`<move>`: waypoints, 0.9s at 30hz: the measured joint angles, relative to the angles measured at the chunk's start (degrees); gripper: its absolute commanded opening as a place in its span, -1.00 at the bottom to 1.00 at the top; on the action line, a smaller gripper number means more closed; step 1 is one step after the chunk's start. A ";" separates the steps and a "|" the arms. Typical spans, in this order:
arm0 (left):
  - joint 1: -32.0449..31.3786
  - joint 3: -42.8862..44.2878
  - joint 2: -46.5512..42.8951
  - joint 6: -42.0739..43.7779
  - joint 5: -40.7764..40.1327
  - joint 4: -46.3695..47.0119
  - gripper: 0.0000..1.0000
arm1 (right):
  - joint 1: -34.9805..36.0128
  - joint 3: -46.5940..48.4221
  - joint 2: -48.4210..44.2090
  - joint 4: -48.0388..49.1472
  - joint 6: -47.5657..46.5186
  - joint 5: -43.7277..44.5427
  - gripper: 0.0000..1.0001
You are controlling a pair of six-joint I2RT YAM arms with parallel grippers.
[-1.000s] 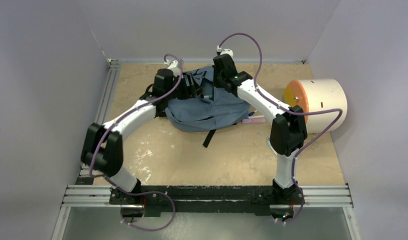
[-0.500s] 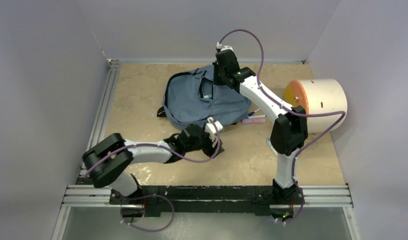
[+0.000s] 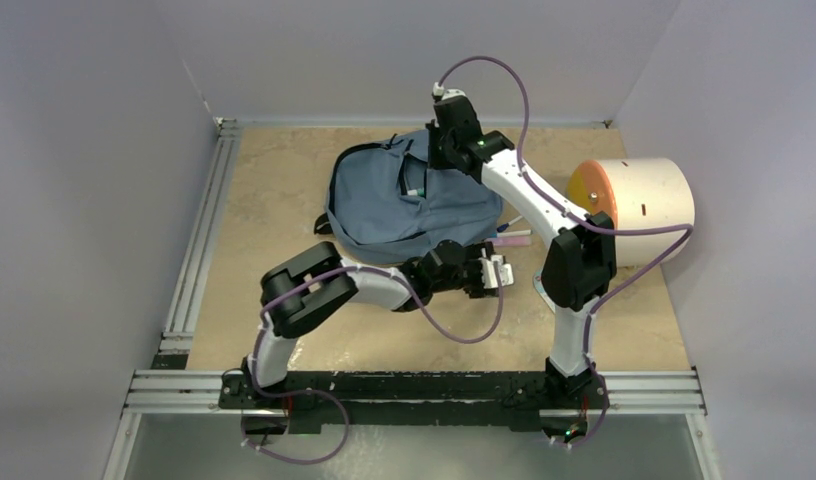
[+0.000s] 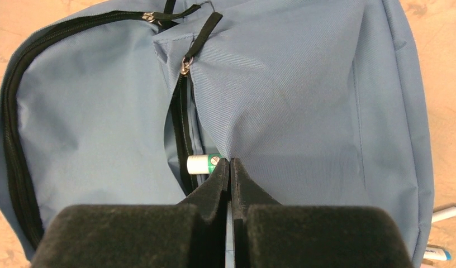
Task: Pack the student bag
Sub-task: Pick up the stationery from the center of the board.
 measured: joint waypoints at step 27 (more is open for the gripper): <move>8.63 34.97 20.74 8.17 16.22 -18.32 0.20 | -0.46 1.70 0.00 -2.03 -0.87 -0.92 -1.00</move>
